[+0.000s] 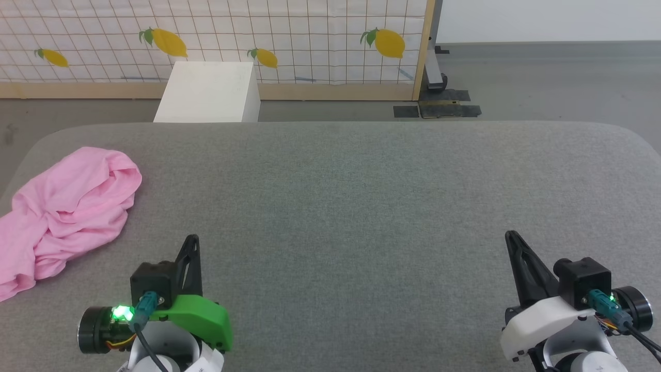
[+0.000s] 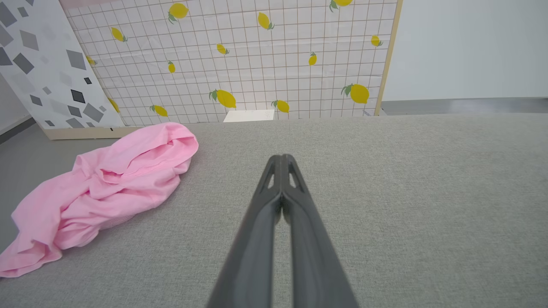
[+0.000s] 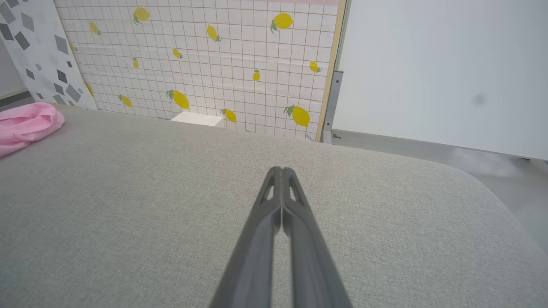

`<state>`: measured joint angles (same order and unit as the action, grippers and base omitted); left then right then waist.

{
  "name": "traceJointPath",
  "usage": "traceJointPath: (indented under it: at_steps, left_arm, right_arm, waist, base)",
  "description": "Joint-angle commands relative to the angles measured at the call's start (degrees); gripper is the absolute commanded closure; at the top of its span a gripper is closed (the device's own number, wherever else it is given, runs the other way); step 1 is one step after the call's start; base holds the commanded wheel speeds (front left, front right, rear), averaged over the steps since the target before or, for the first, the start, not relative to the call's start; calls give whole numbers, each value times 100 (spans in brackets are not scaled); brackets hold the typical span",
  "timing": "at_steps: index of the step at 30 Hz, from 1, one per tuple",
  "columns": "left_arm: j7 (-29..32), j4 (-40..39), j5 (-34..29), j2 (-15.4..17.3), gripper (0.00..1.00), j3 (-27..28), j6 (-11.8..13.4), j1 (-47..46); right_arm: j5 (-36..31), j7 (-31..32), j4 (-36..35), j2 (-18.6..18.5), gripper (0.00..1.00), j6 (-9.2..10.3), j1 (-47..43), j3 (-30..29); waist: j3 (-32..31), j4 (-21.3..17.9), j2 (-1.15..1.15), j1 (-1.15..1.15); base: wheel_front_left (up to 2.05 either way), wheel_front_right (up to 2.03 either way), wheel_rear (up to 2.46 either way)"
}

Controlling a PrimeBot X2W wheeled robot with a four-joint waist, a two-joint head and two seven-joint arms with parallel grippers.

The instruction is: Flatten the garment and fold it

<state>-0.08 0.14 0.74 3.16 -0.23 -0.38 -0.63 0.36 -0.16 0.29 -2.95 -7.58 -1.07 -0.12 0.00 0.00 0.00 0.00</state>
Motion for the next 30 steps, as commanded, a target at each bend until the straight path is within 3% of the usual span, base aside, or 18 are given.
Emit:
traceJointPath:
  at_steps: [1, 30]
  left_arm:
    - [8, -14, -74, -28, 100, 23, 38, 63]
    - [8, -14, -74, -28, 100, 23, 38, 63]
  right_arm:
    - [-36, 16, -29, 7, 100, 9, 107, 12]
    - [-36, 16, -29, 7, 100, 9, 107, 12]
  waist:
    - [0, 0, 0, 0]
    - [0, 0, 0, 0]
  base:
    - [0, 0, 0]
    - [0, 0, 0]
